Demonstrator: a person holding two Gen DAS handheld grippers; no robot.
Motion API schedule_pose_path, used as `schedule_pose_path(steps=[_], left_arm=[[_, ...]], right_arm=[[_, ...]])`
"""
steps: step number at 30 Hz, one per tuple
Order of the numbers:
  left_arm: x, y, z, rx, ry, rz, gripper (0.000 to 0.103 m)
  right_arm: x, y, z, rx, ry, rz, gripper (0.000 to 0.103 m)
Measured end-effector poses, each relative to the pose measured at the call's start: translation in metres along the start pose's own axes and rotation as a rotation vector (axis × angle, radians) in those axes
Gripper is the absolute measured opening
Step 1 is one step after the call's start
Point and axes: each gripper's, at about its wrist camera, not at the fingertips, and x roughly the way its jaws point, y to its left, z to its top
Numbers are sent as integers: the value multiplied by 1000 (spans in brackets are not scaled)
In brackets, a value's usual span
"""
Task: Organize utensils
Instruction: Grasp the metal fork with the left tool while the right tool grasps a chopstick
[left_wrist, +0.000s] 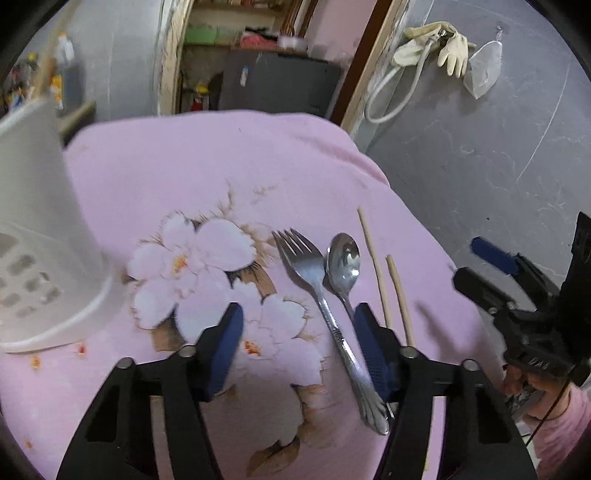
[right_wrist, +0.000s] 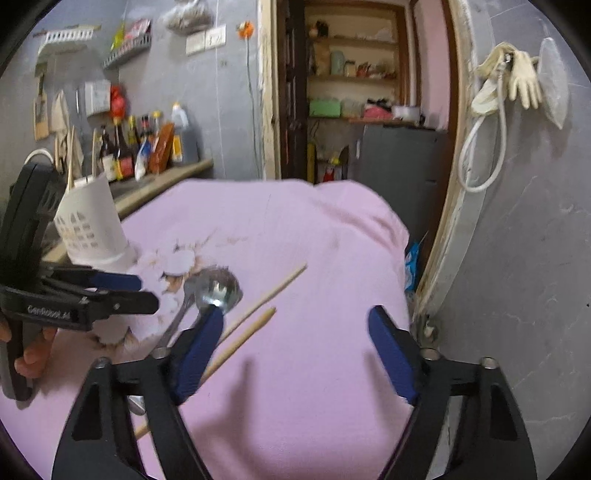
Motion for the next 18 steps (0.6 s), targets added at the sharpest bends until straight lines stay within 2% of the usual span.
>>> schedule_pose_path(steps=[3, 8, 10, 14, 18], left_arm=[[8, 4, 5, -35, 30, -46, 40], [19, 13, 17, -82, 66, -75, 25], [23, 16, 22, -100, 79, -89, 20], [28, 18, 27, -106, 106, -135, 19], [29, 18, 29, -98, 118, -144, 16]], right_arm=[[8, 6, 0, -30, 47, 15, 51], [21, 16, -2, -52, 124, 68, 39], [26, 20, -3, -64, 154, 80, 38], [32, 27, -5, -87, 203, 87, 37], [36, 31, -6, -98, 236, 90, 38]])
